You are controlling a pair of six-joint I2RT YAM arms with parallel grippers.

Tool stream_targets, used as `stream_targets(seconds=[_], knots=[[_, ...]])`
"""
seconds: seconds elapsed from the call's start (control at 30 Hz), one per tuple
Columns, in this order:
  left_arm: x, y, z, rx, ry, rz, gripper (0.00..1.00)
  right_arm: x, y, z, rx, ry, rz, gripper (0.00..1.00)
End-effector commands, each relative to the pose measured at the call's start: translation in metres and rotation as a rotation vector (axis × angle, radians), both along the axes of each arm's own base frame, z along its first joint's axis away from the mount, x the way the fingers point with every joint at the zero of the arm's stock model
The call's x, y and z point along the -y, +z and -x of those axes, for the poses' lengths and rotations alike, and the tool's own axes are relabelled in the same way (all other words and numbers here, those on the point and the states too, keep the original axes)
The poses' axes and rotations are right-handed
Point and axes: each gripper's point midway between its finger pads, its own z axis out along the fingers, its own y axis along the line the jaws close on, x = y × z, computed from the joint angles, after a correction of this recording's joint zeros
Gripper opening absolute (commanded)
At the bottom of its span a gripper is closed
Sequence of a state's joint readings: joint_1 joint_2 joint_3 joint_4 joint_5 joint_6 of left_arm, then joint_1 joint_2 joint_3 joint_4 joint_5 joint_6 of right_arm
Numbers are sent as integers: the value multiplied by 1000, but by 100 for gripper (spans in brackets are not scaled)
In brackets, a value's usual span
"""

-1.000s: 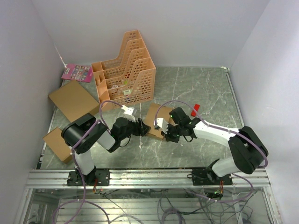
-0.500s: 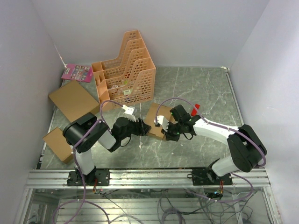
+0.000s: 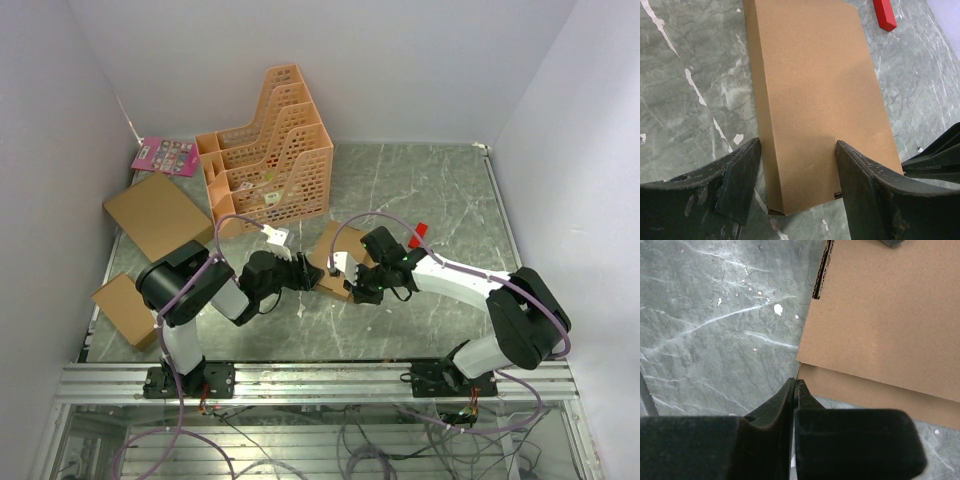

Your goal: Fold the paper box

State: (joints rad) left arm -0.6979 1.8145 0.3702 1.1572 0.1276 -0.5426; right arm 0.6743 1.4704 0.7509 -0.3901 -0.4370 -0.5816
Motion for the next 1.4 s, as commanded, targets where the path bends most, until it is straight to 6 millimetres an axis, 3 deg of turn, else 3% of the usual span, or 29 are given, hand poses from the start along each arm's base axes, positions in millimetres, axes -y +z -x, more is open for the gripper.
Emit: stream_targets(seconds=[0.0, 0.37, 0.7, 1.37], knots=[[-7, -38, 19, -103, -22, -100, 73, -8, 12, -8, 49, 17, -36, 0], [-8, -40, 17, -106, -15, -101, 73, -5, 8, 1, 75, 80, -4, 0], [-7, -40, 18, -106, -18, -99, 73, -9, 8, -9, 60, -4, -14, 0], [-5, -42, 18, -109, -28, -96, 72, -4, 4, -7, 29, -52, -17, 0]])
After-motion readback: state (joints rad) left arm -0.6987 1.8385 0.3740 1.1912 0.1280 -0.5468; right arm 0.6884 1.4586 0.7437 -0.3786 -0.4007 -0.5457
